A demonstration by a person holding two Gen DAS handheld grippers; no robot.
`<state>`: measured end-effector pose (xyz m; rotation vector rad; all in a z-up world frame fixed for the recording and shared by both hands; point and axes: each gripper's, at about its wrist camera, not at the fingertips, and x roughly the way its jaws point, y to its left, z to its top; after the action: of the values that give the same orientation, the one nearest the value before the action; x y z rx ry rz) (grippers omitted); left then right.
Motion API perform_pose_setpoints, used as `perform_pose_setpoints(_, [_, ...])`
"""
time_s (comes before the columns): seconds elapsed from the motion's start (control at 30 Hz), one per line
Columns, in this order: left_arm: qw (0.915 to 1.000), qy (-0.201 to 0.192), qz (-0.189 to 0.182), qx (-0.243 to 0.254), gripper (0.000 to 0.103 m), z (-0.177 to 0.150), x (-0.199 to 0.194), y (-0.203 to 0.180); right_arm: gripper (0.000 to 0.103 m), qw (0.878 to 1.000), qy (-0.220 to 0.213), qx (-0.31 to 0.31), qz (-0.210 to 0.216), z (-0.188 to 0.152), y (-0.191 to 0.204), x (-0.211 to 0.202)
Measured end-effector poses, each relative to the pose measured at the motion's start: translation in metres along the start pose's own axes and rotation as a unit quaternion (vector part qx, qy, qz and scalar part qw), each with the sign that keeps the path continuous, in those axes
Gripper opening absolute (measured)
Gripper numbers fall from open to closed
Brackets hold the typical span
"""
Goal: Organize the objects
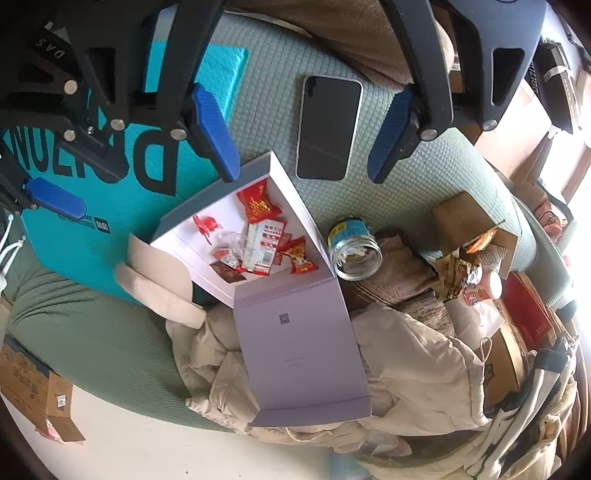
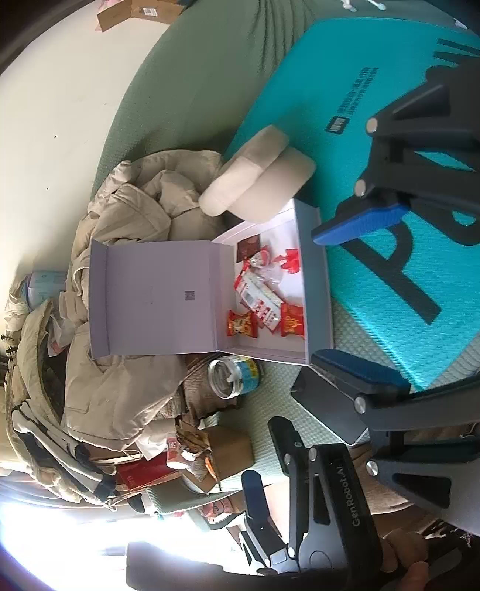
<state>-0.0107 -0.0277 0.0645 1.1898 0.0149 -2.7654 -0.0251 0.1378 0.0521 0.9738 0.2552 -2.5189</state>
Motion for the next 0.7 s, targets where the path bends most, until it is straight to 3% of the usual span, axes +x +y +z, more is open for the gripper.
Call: perform_pose_setpoints(0.7, [0.9998,0.016,0.010,0.004,0.074,-0.042,-0.005,-0.016,0.061,1.000,0.021,0.001,-0.004,-0.052,-0.002,-0.013])
